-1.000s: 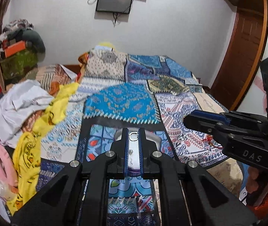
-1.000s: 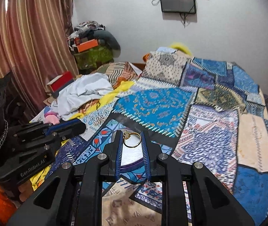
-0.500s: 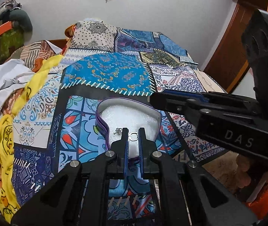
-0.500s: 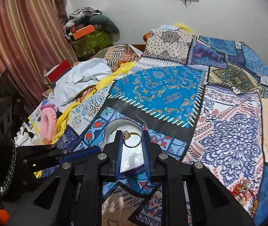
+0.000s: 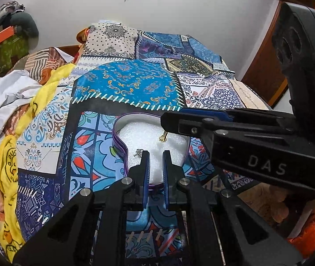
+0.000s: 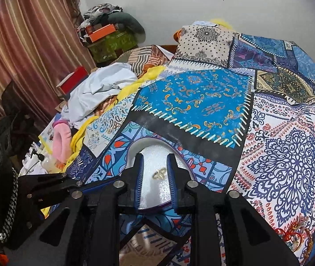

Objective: Organize jewelry
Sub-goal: 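Open both grippers to release the pieces into the heart box, then move both open grippers back to the jewelry pile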

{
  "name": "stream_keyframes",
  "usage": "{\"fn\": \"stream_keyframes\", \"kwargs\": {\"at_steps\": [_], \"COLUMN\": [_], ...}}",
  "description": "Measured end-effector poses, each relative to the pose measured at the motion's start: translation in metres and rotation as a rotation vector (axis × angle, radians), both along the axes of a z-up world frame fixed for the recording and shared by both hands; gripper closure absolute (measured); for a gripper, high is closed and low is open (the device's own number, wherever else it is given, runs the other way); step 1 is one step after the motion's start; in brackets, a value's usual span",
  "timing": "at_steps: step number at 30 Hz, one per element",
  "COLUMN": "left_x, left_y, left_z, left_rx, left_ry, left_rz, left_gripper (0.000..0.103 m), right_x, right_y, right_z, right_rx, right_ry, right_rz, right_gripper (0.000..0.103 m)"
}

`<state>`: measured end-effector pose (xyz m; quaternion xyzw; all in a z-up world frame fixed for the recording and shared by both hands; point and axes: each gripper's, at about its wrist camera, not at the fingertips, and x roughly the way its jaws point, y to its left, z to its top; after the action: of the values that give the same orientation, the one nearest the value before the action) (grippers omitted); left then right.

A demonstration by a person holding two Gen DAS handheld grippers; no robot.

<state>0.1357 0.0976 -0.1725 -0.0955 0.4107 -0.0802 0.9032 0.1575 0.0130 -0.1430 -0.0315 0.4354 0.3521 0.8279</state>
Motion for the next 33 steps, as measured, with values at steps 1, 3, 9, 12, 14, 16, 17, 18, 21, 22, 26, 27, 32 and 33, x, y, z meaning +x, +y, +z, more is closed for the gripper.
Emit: {"fn": "stream_keyframes", "kwargs": {"at_steps": [1, 3, 9, 12, 14, 16, 17, 18, 21, 22, 26, 27, 32, 33], "left_x": [-0.001, -0.002, -0.011, -0.016, -0.018, -0.021, -0.022, -0.023, -0.027, -0.028, -0.027, -0.026, -0.018, -0.016], "left_y": [0.000, -0.001, -0.005, -0.006, -0.008, -0.010, -0.011, -0.011, -0.015, -0.017, -0.027, -0.031, -0.052, -0.058], "left_z": [0.001, 0.003, 0.021, 0.034, 0.042, 0.052, 0.057, 0.062, 0.078, 0.081, 0.094, 0.097, 0.099, 0.097], "left_rx": [0.003, 0.012, 0.041, 0.050, 0.056, 0.061, 0.064, 0.067, 0.074, 0.073, 0.064, 0.062, 0.052, 0.051], "left_ry": [0.001, 0.000, -0.037, -0.064, -0.080, -0.102, -0.113, -0.125, -0.165, -0.175, -0.207, -0.212, -0.206, -0.200], "left_rz": [0.003, 0.006, 0.017, 0.024, 0.029, 0.036, 0.040, 0.045, 0.063, 0.067, 0.078, 0.079, 0.056, 0.047], "left_gripper": [0.094, 0.090, 0.076, 0.073, 0.072, 0.070, 0.069, 0.068, 0.064, 0.063, 0.060, 0.059, 0.056, 0.055], "right_x": [0.000, -0.001, -0.010, -0.015, -0.017, -0.022, -0.024, -0.026, -0.030, -0.031, -0.032, -0.033, -0.038, -0.038], "right_y": [-0.001, -0.003, -0.015, -0.026, -0.033, -0.043, -0.049, -0.056, -0.076, -0.081, -0.111, -0.119, -0.150, -0.157], "right_z": [0.001, 0.004, 0.026, 0.038, 0.045, 0.053, 0.057, 0.062, 0.074, 0.076, 0.083, 0.084, 0.084, 0.082], "right_rx": [0.002, 0.007, 0.023, 0.025, 0.021, 0.022, 0.024, 0.022, 0.013, 0.009, 0.008, 0.006, -0.009, -0.016], "right_ry": [0.000, -0.009, -0.063, -0.095, -0.117, -0.145, -0.158, -0.176, -0.233, -0.242, -0.260, -0.264, -0.278, -0.278], "right_rz": [-0.002, -0.008, -0.035, -0.056, -0.074, -0.096, -0.108, -0.125, -0.173, -0.187, -0.243, -0.256, -0.318, -0.331], "right_gripper": [0.076, 0.075, 0.075, 0.075, 0.075, 0.075, 0.075, 0.075, 0.074, 0.074, 0.073, 0.071, 0.062, 0.062]}}
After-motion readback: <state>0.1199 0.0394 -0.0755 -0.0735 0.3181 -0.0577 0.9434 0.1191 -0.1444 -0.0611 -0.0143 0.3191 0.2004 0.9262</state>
